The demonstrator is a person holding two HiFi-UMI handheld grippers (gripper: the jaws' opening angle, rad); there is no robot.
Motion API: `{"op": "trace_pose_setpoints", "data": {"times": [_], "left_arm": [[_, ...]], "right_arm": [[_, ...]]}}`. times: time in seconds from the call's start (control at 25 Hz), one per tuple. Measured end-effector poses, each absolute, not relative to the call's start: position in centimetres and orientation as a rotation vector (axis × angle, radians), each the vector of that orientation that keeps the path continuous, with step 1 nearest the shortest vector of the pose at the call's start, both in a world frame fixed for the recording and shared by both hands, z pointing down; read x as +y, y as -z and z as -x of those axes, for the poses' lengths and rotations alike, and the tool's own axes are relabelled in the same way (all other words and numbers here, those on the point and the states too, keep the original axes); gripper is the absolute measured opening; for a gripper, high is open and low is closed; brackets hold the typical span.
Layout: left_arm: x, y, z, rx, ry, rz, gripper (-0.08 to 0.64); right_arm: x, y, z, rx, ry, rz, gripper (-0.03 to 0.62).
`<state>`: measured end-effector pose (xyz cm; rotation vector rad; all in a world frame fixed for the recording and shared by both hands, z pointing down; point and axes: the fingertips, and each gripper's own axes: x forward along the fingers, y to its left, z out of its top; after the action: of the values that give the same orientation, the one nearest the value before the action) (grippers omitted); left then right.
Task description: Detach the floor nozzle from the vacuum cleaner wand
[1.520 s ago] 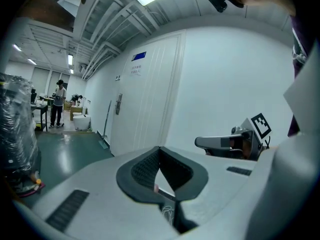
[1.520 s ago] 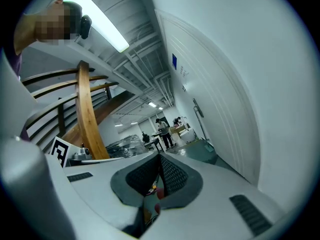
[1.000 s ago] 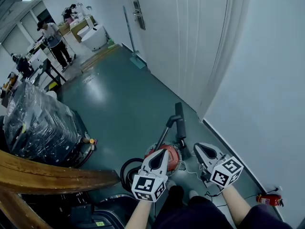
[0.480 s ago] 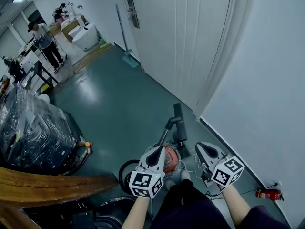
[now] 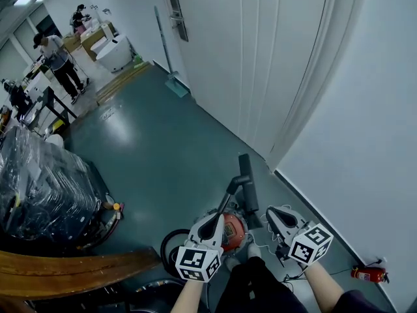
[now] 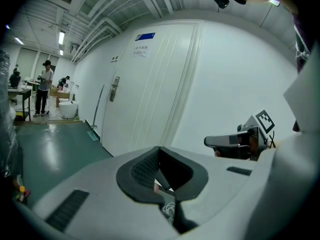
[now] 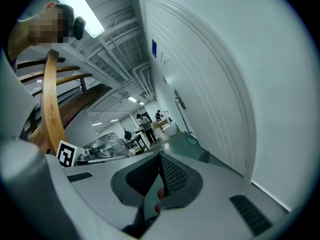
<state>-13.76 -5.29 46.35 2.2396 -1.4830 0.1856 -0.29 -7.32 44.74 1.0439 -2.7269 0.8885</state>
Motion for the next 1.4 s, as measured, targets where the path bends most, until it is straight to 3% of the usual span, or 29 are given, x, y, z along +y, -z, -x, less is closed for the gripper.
{"op": "trace_pose_setpoints", "data": {"times": [0.8, 1.12, 1.4], "left_arm": [[-11.5, -60.4, 14.2, -1.436, -0.438, -2.218, 0.014], [-13.1, -69.5, 13.1, -1.295, -0.734, -2.248, 0.147], [-14.3, -73.0, 11.7, -1.243, -0.896, -2.275, 0.167]], "right_arm": [[-12.8, -51.9, 0.4, -2.681, -0.998, -0.989, 0.018], [-13.8, -53.8, 0.3, -2.656, -1.027, -0.992, 0.018], [-14.2, -54.9, 0.2, -2.636, -1.037, -0.995, 0.018]]}}
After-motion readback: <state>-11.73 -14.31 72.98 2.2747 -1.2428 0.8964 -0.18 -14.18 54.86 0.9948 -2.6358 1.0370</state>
